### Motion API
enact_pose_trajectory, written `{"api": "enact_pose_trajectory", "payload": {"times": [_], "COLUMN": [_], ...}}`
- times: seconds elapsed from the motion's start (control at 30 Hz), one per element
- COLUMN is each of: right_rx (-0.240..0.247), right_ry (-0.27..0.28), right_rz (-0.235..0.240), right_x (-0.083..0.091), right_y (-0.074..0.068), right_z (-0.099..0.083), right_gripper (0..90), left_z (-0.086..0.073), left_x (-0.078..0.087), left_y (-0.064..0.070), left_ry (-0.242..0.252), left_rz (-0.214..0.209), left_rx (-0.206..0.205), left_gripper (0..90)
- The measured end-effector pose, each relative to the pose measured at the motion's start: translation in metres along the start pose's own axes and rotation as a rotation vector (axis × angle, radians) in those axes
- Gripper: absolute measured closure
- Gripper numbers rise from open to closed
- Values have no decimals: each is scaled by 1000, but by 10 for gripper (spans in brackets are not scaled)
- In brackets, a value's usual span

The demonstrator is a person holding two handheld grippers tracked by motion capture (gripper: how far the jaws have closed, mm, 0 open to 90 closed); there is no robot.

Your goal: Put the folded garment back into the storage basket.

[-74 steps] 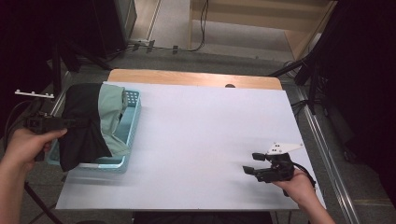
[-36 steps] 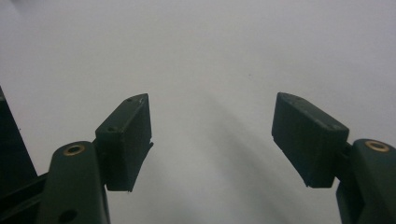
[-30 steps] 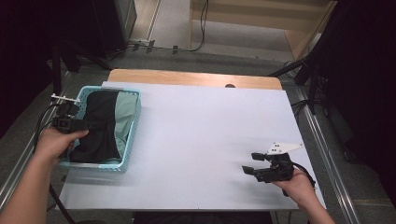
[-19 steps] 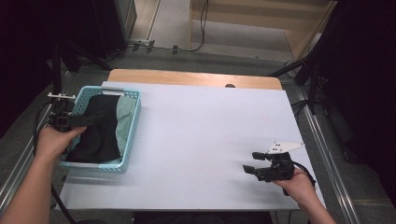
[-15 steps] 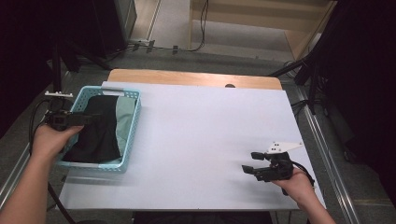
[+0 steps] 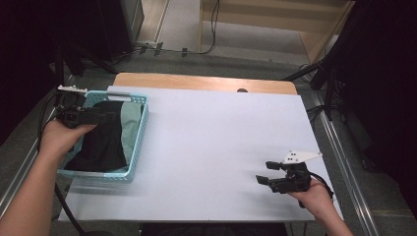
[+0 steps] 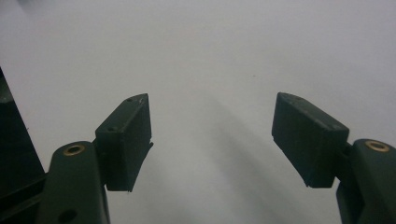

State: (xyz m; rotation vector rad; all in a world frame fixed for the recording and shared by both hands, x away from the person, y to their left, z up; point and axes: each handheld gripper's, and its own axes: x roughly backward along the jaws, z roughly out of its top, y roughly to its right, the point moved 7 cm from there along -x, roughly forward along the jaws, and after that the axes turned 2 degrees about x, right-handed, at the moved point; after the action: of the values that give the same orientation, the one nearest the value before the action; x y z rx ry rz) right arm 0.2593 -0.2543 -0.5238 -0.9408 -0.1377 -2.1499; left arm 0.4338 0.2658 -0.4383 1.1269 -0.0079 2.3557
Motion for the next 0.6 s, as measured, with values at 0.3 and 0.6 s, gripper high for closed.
{"api": "enact_pose_trajectory", "payload": {"times": [0.3, 0.6], "right_rx": [-1, -8], "right_ry": [-3, 0], "right_rz": [-1, -4], "right_x": [0, 1], "right_y": [1, 1], "right_z": [-1, -1], "right_gripper": [269, 269], "left_z": [8, 7], "left_x": [-22, -52], "left_y": [15, 22], "left_ry": [-10, -44], "left_rz": [1, 23], "left_rx": [-26, -56], "left_gripper": [318, 327]}}
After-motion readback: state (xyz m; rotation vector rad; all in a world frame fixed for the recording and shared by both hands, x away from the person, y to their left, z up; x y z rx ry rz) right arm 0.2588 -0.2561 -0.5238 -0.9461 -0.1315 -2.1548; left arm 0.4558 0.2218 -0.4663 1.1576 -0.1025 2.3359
